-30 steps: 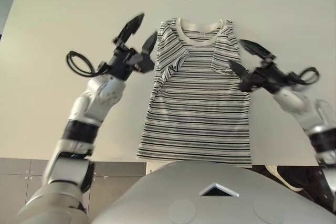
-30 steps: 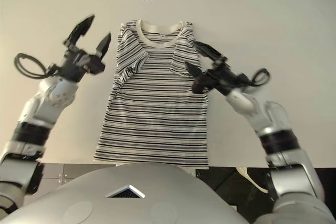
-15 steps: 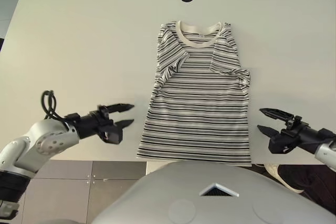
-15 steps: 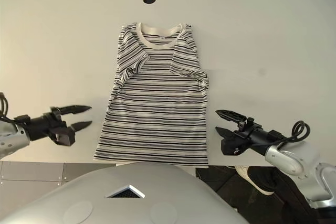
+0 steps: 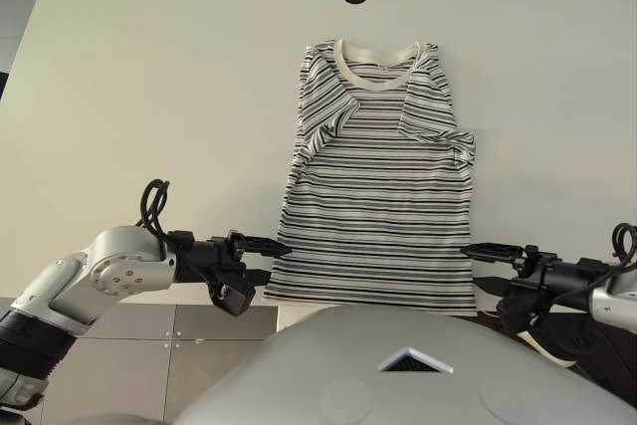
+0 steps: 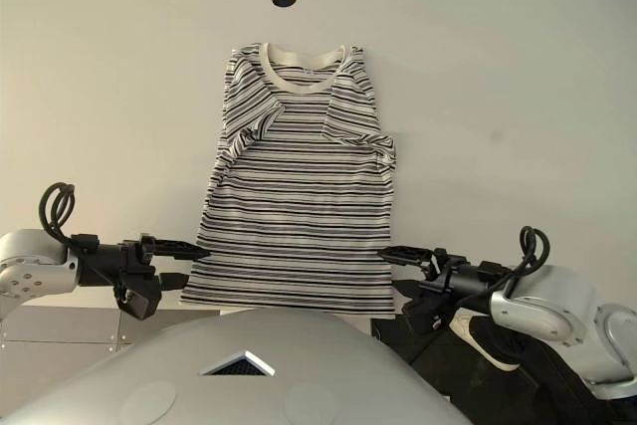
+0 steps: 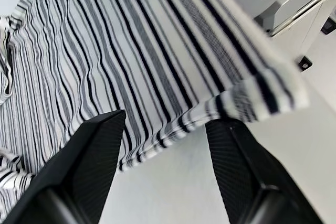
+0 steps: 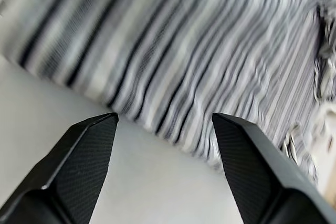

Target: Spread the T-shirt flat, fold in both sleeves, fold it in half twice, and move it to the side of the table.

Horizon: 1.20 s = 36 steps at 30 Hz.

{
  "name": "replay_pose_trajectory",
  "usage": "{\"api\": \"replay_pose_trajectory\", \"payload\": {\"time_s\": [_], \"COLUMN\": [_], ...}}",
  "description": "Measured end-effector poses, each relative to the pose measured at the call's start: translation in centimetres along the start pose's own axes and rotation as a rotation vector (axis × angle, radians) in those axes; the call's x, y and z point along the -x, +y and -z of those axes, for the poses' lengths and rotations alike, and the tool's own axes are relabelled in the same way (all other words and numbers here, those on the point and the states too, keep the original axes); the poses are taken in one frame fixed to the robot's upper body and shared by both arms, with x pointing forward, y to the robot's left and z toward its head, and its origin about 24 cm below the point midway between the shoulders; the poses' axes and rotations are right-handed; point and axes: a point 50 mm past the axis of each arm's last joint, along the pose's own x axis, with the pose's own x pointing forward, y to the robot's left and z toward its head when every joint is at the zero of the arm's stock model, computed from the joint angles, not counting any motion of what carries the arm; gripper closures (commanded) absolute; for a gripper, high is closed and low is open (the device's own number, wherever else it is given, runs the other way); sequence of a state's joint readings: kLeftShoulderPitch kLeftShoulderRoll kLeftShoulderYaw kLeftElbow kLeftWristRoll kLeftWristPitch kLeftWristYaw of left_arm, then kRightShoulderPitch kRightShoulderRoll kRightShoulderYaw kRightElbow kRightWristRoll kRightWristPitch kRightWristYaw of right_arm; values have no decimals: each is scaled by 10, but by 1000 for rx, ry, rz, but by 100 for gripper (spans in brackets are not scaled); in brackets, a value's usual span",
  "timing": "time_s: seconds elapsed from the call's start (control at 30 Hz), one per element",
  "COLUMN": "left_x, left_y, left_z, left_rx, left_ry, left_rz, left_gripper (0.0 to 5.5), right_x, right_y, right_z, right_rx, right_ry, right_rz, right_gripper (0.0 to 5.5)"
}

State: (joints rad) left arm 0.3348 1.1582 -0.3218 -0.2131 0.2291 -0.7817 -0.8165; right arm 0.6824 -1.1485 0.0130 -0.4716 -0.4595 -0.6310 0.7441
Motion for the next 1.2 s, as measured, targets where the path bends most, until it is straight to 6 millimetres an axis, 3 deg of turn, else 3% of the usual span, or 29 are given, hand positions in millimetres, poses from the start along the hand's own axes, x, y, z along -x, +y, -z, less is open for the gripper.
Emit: {"api": "replay_pose_trajectory", "payload": {"time_s": [0.23, 0.4, 0.83, 1.0, 1.2], "left_x": [-2, -8, -13, -12, -12], "left_y": [-3, -4, -2, 0, 3], "left_z": [-3, -2, 1, 1, 2], "left_rx": [16, 17, 91, 123, 165], "left_ry": [-31, -66, -147, -172, -206], "left_rz": [-1, 2, -25, -57, -108], "left_gripper": [270, 350, 537, 540, 540], "right_x": [-4, -9, -14, -15, -20], "right_y": [-2, -10, -10, -10, -12], "right_z": [-4, -11, -15, -12, -10], "right_rx": [18, 31, -13, -35, -98], "right_ry": [-63, -105, -146, -142, -149], "right_rz": [-47, -86, -161, -151, -51], "right_gripper": [216, 211, 439, 535, 538]}}
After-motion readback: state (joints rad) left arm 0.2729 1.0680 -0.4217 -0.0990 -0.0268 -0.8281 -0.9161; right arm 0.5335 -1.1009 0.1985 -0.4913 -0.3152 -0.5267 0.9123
